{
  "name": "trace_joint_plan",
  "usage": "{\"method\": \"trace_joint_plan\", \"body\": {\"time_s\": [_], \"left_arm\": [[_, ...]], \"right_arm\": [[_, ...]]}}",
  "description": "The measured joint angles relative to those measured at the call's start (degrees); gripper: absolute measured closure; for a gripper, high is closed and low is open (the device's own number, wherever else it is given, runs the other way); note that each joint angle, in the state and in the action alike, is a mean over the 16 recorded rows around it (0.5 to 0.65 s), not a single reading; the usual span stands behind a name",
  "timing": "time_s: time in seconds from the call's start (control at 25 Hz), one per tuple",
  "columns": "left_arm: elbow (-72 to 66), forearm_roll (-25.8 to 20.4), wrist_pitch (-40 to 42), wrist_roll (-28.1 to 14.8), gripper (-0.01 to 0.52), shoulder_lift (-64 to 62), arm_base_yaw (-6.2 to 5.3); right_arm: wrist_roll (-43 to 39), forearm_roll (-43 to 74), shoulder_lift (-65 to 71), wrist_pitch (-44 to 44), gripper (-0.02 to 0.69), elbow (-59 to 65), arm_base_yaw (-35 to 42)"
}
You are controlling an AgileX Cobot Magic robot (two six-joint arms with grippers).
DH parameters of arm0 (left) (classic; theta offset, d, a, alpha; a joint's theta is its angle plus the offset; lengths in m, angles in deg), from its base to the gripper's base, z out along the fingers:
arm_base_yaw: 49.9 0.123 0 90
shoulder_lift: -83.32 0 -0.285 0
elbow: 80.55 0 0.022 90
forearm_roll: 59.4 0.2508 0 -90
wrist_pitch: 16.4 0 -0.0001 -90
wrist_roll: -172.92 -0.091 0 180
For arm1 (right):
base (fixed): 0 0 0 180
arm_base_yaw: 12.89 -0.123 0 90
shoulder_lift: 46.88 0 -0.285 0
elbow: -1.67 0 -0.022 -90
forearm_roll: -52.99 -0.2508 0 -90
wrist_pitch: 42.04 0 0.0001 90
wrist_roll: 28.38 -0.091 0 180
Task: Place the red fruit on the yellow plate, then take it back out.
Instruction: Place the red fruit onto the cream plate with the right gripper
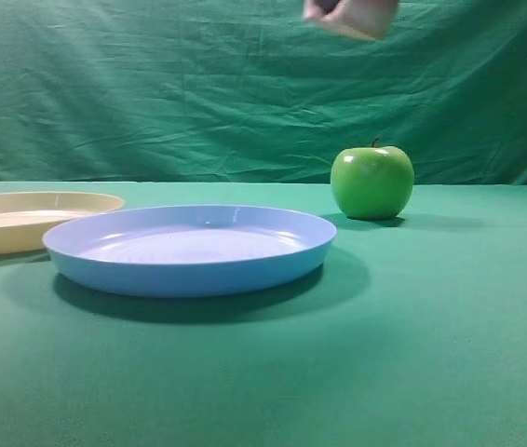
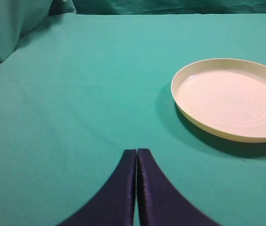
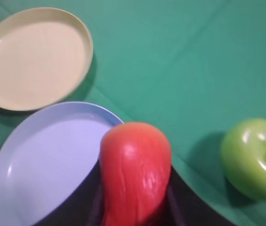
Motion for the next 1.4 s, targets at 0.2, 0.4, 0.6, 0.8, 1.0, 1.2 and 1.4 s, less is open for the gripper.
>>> {"method": "trace_joint_plan", "body": {"time_s": [0.2, 0.4, 0.6, 0.8, 1.0, 1.2, 1.4], "left_arm": [[0.0, 0.0, 0.0, 0.0, 0.514, 0.0, 0.00], [0.0, 0.0, 0.0, 0.0, 0.514, 0.0, 0.00], [0.0, 0.0, 0.0, 0.0, 0.514, 0.0, 0.00], [0.0, 0.0, 0.0, 0.0, 0.514, 0.0, 0.00], [0.0, 0.0, 0.0, 0.0, 0.514, 0.0, 0.00], [0.0, 0.0, 0.0, 0.0, 0.514, 0.0, 0.00], [0.0, 0.0, 0.0, 0.0, 0.514, 0.0, 0.00]], "right_arm": [[1.3, -0.2, 7.6, 0.4, 0.466, -8.2, -4.0], [2.8, -0.5, 14.8, 0.9, 0.466, -15.7, -6.6], [5.4, -2.0, 20.9, 1.7, 0.466, -21.0, -8.3], [10.0, -5.5, 25.5, 3.0, 0.466, -24.0, -9.2], [16.1, -10.4, 28.4, 4.3, 0.463, -25.0, -9.5], [21.2, -14.9, 30.0, 5.3, 0.402, -25.1, -9.5], [24.0, -17.4, 30.8, 5.8, 0.270, -25.1, -9.5]]}}
